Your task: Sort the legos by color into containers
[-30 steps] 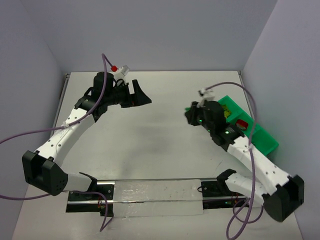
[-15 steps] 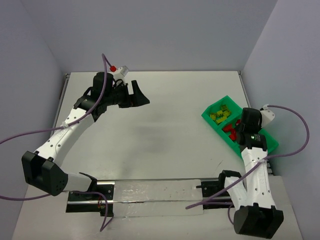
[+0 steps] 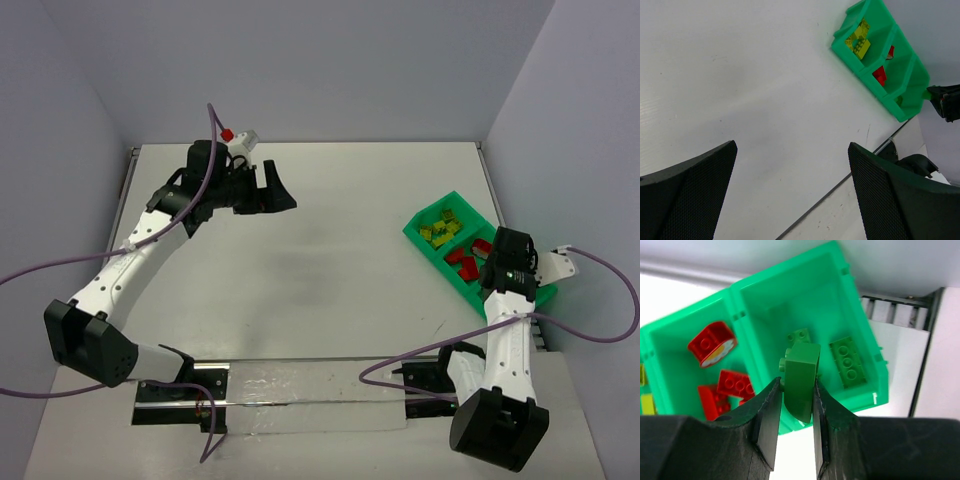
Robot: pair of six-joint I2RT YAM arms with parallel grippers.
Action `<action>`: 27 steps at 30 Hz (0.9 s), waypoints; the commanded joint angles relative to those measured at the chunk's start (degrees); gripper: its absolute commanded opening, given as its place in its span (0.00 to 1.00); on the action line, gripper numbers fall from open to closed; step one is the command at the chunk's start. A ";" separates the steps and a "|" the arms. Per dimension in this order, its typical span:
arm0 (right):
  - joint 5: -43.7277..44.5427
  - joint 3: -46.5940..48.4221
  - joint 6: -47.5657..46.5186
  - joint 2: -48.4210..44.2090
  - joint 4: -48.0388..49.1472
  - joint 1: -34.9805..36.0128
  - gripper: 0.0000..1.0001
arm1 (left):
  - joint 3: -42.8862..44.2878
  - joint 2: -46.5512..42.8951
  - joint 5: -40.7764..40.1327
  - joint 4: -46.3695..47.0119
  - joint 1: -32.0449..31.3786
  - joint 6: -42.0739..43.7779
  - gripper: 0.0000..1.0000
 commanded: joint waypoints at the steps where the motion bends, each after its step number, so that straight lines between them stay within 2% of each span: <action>1: 6.69 -0.87 4.59 -0.68 -0.20 -0.49 0.06 | 3.27 1.20 0.77 -0.56 0.38 0.39 0.99; 2: 7.17 -0.92 4.81 -0.32 -0.12 -0.49 0.14 | 3.50 1.31 0.79 -0.59 0.38 0.37 0.99; 3: 7.51 -1.00 5.26 -0.07 -0.08 -0.49 0.28 | 3.58 1.40 0.75 -0.59 0.38 0.37 0.99; 5: 8.15 -1.44 6.11 0.19 -0.12 -0.49 0.66 | 4.00 1.52 0.75 -0.79 0.38 0.50 0.99; 8: 7.42 -1.49 5.46 0.28 0.92 -0.49 0.86 | 4.37 2.08 0.86 -0.92 0.38 0.48 0.99; 12: 6.04 -1.29 3.59 -0.24 1.92 -0.49 0.92 | 4.64 2.59 1.19 -0.67 0.38 0.22 0.99; 14: 3.18 -0.52 -0.46 -1.26 3.65 -0.36 0.93 | 4.57 2.54 1.19 -0.37 0.38 -0.16 0.99; 17: -5.57 0.20 -6.04 -3.18 6.73 -0.35 0.94 | 4.83 2.64 0.69 -0.15 0.38 -0.66 0.99; 19: -15.24 0.65 -9.83 -5.12 9.55 0.76 0.96 | 5.54 2.79 0.25 -0.27 0.38 -0.88 0.99; 21: -23.20 0.79 -12.31 -7.05 12.03 3.80 1.00 | 6.30 2.85 -0.71 -0.33 0.38 -1.25 0.99; 23: -25.96 2.24 -14.02 -7.33 12.94 8.25 1.00 | 6.59 2.76 -2.93 0.12 0.38 -2.17 0.99; 25: -23.71 4.82 -15.20 -5.14 12.35 17.62 1.00 | 7.10 2.84 -3.90 0.53 0.38 -2.93 0.99; 27: -21.56 9.14 -16.20 -1.55 11.54 24.07 1.00 | 8.30 3.29 -5.09 -0.07 0.38 -3.68 0.99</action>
